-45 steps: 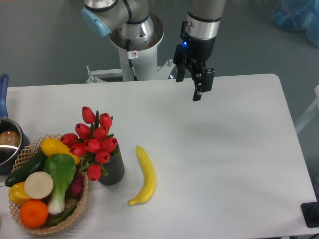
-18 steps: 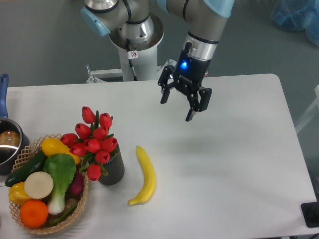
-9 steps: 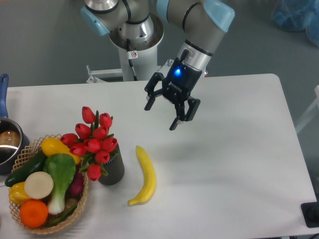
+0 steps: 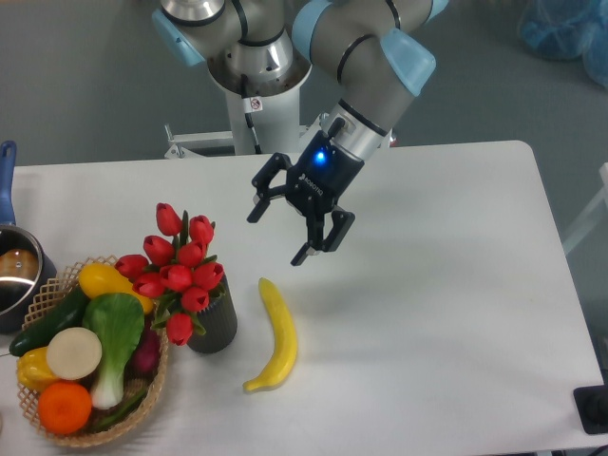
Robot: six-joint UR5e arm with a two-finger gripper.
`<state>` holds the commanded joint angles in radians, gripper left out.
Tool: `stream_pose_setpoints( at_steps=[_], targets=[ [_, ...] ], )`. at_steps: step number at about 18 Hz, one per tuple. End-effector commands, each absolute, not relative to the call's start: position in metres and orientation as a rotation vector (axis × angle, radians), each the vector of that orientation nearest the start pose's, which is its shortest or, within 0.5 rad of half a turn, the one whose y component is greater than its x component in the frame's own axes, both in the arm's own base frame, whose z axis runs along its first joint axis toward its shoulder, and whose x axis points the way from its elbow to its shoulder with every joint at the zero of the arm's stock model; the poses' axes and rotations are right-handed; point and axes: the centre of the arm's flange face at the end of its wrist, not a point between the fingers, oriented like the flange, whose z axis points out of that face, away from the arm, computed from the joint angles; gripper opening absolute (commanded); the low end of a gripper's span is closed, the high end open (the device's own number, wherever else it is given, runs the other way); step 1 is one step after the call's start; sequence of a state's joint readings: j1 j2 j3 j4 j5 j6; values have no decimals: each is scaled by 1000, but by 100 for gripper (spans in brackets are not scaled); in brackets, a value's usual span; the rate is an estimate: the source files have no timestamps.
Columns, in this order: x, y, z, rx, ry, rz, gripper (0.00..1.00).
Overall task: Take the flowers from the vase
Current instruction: 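Move the open gripper down toward the red tulips in the grey vase, then lower the open gripper around the tulip stems above the vase rim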
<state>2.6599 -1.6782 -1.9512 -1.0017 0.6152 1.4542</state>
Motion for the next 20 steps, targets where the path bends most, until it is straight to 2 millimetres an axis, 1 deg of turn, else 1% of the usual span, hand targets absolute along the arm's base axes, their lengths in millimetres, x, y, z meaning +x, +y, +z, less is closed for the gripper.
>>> stream_pose_setpoints(
  at_steps=[4,6,8,10,13,16,20],
  targets=[
    [-336,424,343,-2049,404,-320,100],
    [-338,427,337,-2023,396,-339,100],
    [-346,434,329,-2022,410,-340,100],
    [-338,447,328,-2019,437,-362,100],
    [-334,452,325,-2017,450,-373,100],
    [-326,457,321,-2018,463,-389,100],
    [-324,456,319,-2018,464,-393,100]
  ],
)
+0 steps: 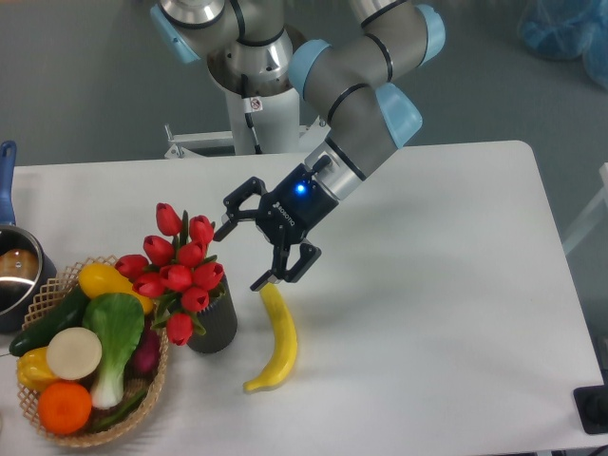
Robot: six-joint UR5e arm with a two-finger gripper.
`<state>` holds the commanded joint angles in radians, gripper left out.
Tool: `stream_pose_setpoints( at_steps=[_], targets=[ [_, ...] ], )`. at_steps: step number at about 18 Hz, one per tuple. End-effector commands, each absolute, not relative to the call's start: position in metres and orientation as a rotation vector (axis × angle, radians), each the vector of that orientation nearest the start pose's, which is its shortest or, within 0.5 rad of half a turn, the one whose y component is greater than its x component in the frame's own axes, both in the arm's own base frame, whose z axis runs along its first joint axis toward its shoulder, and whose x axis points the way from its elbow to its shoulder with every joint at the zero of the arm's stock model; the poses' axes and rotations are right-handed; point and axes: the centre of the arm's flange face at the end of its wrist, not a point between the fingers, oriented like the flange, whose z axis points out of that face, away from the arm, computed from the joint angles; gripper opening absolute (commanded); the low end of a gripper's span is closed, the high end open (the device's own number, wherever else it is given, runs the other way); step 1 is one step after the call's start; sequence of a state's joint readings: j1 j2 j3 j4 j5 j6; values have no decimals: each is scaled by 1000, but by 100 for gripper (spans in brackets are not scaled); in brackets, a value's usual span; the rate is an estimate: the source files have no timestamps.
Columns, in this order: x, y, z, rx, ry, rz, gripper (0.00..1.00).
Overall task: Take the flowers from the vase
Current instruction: 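Lower the open gripper around the tulip stems above the vase rim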
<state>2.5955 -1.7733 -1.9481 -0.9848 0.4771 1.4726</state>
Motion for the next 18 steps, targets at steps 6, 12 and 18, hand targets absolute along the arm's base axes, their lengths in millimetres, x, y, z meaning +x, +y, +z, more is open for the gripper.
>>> stream_pose_setpoints(
  at_steps=[6,12,18],
  targets=[
    [-311,464,315,-2010,523,-392,100],
    [-306,464,302,-2003,540,-406,100],
    [-300,477,294,-1996,558,-433,100]
  ],
)
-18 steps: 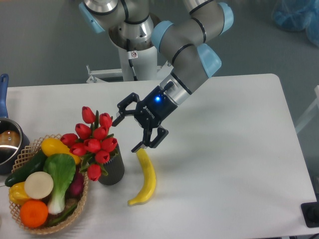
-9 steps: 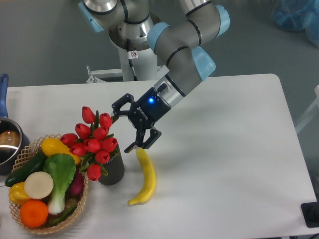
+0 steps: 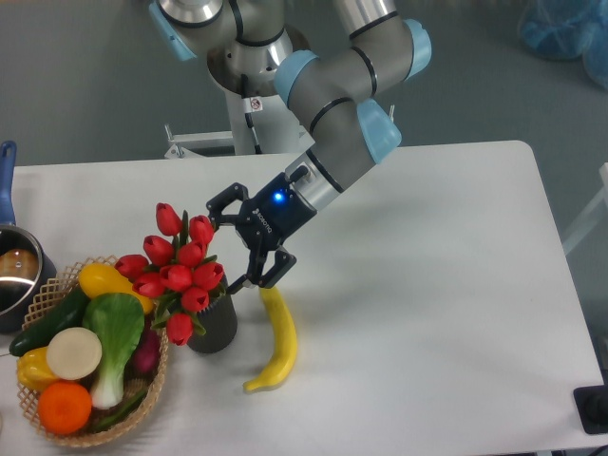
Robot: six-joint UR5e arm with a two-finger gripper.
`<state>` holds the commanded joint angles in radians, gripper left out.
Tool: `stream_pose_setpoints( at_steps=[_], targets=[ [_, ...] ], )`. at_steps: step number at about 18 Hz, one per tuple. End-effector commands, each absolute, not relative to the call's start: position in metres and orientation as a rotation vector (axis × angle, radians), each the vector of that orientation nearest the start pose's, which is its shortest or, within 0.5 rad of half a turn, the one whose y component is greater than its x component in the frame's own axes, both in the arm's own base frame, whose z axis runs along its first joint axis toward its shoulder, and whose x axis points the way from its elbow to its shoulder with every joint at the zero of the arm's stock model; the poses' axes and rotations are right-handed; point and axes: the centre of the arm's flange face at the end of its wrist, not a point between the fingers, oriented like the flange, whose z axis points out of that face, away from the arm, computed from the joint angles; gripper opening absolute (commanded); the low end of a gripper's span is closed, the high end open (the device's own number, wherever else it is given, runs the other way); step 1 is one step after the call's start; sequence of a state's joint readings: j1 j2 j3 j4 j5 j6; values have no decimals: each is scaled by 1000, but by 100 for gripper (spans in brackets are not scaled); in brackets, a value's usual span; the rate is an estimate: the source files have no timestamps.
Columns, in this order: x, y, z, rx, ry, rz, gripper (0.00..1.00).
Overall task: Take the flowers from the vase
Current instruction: 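Lower the open gripper around the tulip stems above the vase rim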
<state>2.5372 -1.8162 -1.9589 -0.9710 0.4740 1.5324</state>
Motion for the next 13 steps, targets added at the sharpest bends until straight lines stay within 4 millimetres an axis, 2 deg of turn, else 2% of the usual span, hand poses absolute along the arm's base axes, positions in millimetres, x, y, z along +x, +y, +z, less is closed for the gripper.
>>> stream_pose_setpoints(
  at_steps=[4,13],
  targets=[
    [-295,485,285,-1993,576,-446,100],
    [-297,493,289,-1976,590,-438,100]
  ],
)
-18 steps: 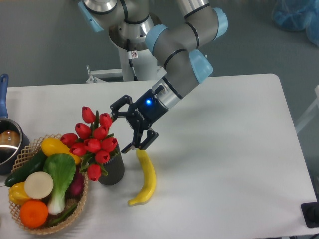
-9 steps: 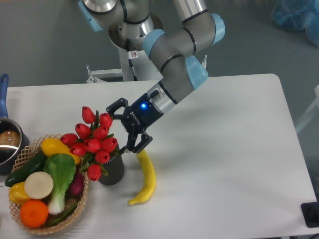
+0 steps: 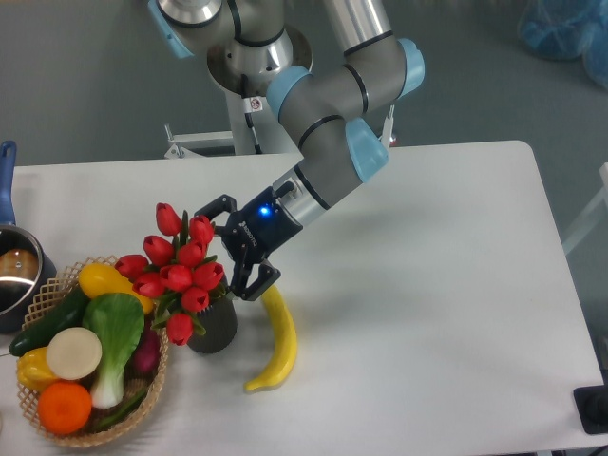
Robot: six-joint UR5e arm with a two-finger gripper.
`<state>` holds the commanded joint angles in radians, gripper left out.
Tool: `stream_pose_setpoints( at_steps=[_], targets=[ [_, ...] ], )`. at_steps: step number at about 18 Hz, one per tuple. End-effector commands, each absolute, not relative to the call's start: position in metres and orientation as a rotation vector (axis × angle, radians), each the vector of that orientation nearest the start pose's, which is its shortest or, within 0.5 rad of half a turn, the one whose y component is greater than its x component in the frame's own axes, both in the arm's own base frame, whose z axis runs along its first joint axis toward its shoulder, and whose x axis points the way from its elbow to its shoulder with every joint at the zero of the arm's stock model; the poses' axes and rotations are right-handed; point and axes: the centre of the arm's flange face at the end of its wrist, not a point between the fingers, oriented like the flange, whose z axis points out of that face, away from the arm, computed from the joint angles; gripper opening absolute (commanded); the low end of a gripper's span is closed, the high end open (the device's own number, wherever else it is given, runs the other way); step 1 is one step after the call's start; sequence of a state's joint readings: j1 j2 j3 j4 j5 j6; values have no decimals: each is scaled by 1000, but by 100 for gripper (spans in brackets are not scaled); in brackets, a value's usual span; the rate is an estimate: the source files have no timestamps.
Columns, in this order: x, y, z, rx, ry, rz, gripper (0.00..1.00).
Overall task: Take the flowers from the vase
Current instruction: 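Lower the open gripper around the tulip stems above the vase rim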
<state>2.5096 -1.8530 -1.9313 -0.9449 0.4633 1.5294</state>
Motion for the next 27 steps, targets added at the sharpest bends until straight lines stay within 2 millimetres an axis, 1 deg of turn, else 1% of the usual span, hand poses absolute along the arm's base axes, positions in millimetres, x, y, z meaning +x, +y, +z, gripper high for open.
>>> stream_pose_setpoints(
  at_steps=[3,5,9,18,22,27],
  targets=[
    [-293,497,290,-1973,602,-443,100],
    [-296,501,292,-1972,605,-438,100],
    [-294,518,290,-1967,633,-452,100],
    [-294,517,285,-1963,627,-460,100],
    [-295,514,287,-1939,606,-469,100],
    [-289,511,282,-1921,596,-485,100]
  ],
)
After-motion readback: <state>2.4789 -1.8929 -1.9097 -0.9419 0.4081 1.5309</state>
